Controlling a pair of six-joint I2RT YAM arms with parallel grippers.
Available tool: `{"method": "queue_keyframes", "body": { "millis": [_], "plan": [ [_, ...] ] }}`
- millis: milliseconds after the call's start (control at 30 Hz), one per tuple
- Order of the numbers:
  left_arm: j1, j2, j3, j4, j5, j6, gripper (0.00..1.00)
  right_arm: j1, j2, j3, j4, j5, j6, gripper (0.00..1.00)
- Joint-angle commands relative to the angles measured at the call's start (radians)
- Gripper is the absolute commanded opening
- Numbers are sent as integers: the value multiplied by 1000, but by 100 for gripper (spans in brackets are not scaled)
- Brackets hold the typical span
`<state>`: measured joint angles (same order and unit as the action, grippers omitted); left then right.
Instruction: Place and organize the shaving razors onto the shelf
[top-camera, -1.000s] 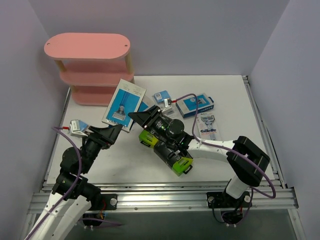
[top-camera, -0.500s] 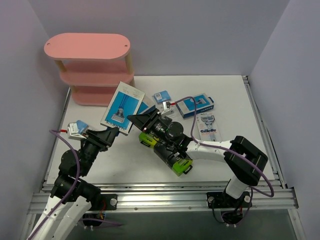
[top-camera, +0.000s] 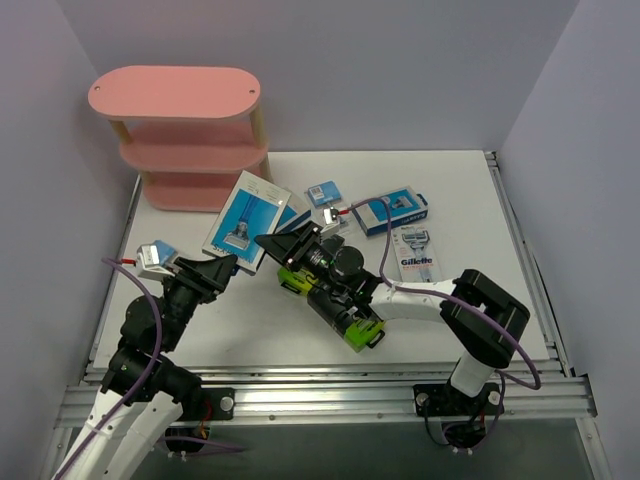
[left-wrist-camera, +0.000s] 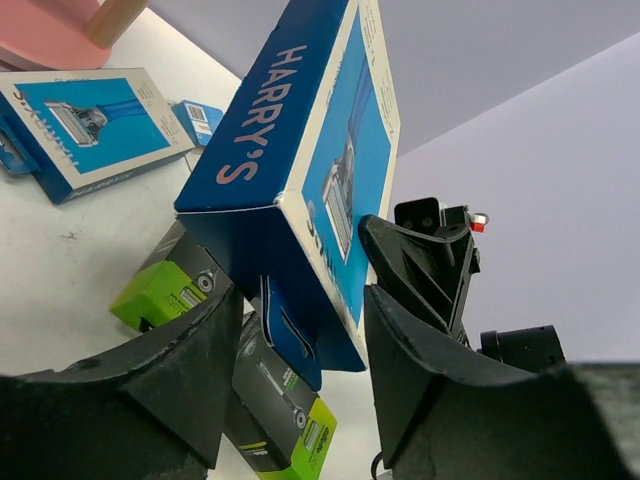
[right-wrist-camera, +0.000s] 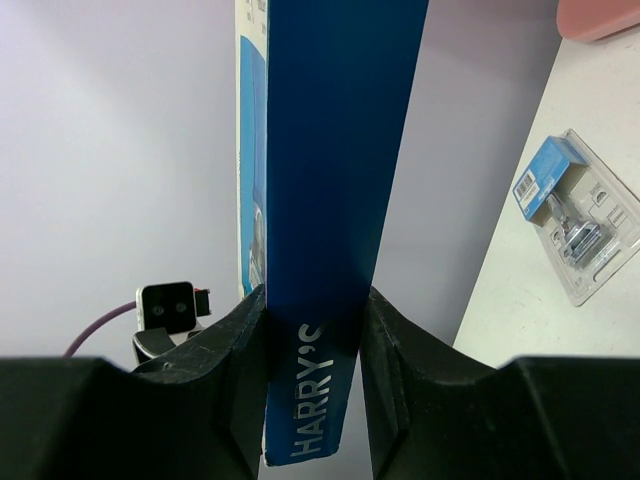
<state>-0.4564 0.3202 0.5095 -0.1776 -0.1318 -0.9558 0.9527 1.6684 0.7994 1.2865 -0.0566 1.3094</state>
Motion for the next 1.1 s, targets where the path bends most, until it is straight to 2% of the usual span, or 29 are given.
{"method": "queue_keyframes", "body": {
  "millis": [0,200,300,400,433,467,567,600,700,767,800,900,1067],
  "plan": [
    [4,5,66,69,-26,15,58,8,4,-3,341,-22,-9,0],
    [4,5,50,73,-60,0,53,6,31,-5,373,-37,4,0],
    [4,8,47,81,-71,-3,44,6,54,0,396,-49,21,0],
    [4,10,50,82,-83,-8,10,3,68,0,416,-58,31,0],
    [4,10,55,69,-97,-9,3,1,70,-3,418,-58,36,0],
    [4,10,61,64,-101,-11,2,-3,71,-5,416,-58,36,0],
    [5,2,76,33,-124,-9,2,-15,70,-15,416,-60,45,21],
    [5,0,81,26,-133,-12,2,-19,68,-19,416,-63,50,39],
    [5,-13,98,-25,-179,-29,2,-38,70,-28,422,-80,73,57],
    [5,-24,107,-75,-224,-41,2,-45,68,-37,427,-83,80,62],
    [5,-29,113,-91,-239,-52,2,-49,65,-42,428,-83,85,68],
    [5,-40,126,-148,-288,-70,2,-54,57,-57,427,-83,90,75],
    [5,-35,144,-217,-328,-87,2,-69,48,-83,435,-91,100,77]
  ]
}}
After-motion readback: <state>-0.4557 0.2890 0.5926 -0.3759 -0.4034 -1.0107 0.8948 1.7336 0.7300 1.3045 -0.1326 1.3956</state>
